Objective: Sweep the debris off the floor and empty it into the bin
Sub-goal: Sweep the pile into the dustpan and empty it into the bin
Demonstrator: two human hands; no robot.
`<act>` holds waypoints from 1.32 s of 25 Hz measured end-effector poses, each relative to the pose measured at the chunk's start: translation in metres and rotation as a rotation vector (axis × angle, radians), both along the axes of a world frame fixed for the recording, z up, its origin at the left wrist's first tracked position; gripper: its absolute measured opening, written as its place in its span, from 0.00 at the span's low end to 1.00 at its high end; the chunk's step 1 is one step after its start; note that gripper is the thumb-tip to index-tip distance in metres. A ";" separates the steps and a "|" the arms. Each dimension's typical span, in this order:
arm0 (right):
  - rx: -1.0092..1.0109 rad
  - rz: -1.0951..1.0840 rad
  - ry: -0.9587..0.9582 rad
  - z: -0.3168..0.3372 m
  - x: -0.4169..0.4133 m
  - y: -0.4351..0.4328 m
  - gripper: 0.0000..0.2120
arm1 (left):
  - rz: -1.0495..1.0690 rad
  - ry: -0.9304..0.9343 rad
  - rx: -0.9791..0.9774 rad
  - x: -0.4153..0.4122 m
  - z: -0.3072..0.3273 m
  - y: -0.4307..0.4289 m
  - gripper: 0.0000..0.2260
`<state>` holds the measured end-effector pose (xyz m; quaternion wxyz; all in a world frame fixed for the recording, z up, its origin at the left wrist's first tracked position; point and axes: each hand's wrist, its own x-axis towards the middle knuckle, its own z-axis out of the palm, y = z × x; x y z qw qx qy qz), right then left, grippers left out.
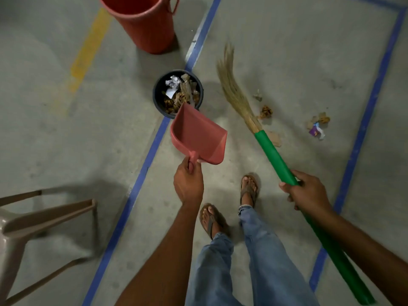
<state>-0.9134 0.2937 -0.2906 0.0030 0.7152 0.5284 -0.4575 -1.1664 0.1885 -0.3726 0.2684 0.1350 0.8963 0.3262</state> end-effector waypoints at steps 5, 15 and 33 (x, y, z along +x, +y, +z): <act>0.165 0.405 -0.177 -0.033 -0.026 0.130 0.26 | 0.077 0.069 0.051 -0.039 0.003 0.055 0.13; 0.390 1.185 -0.509 -0.098 -0.219 0.411 0.27 | 0.274 0.134 -0.069 -0.098 -0.034 0.186 0.19; 0.083 0.830 -0.725 -0.070 0.080 0.322 0.26 | 0.154 0.143 -0.146 -0.003 -0.031 0.196 0.19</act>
